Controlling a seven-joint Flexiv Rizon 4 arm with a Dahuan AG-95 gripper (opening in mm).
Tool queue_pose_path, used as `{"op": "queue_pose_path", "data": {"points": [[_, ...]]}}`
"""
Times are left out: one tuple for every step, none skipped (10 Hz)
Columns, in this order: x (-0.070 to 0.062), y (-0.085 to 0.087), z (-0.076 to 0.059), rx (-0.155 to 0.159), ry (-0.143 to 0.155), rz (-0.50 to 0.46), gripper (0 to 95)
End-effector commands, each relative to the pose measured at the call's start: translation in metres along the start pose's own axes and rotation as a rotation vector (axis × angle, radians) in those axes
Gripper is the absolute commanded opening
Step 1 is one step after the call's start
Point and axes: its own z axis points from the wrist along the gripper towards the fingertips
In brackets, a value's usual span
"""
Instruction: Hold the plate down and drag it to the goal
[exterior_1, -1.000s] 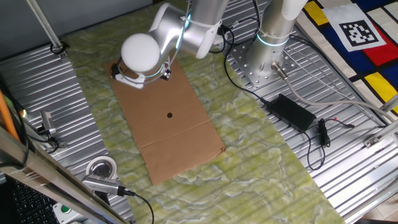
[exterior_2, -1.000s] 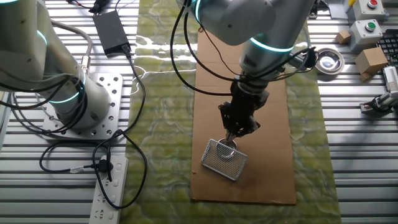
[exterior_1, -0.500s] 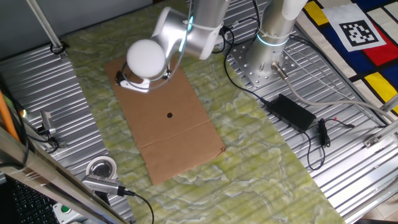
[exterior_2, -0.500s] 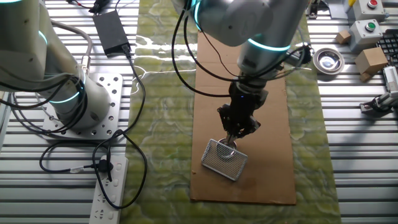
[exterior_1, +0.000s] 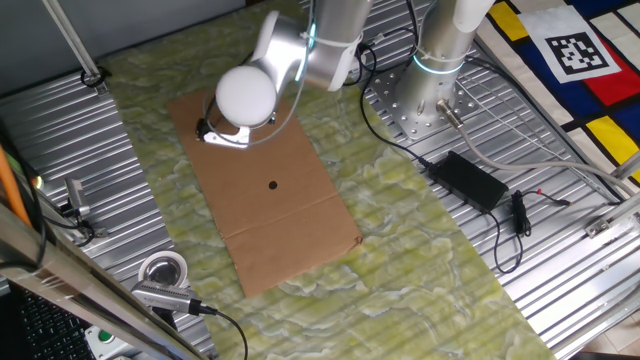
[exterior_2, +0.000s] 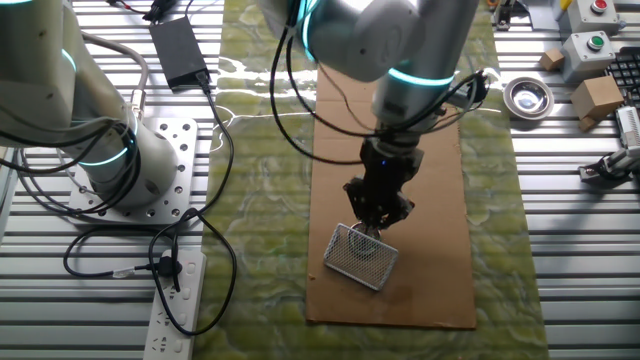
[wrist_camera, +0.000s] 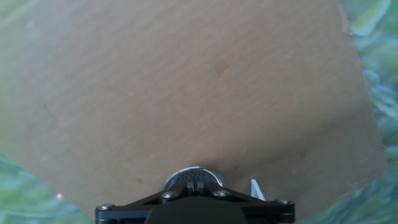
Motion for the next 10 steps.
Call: {"op": "queue_pose_path", "data": {"points": [[0.0019, 0.0004, 0.0010, 0.003, 0.002, -0.008, 0.0], [0.0030, 0.0004, 0.0034, 0.006, 0.001, -0.014, 0.0], [0.0040, 0.0004, 0.0049, 0.009, 0.003, -0.022, 0.0], [0.0050, 0.0003, 0.0059, 0.011, 0.002, -0.025, 0.0], [0.0056, 0.0004, 0.0065, 0.012, 0.001, -0.028, 0.0], [0.0057, 0.0004, 0.0067, 0.013, 0.001, -0.031, 0.0], [0.0057, 0.0003, 0.0069, 0.013, 0.002, -0.034, 0.0], [0.0056, 0.0003, 0.0073, 0.015, 0.007, -0.041, 0.0], [0.0054, 0.0003, 0.0076, 0.016, 0.009, -0.045, 0.0], [0.0053, 0.0003, 0.0079, 0.017, 0.013, -0.053, 0.0]]}}
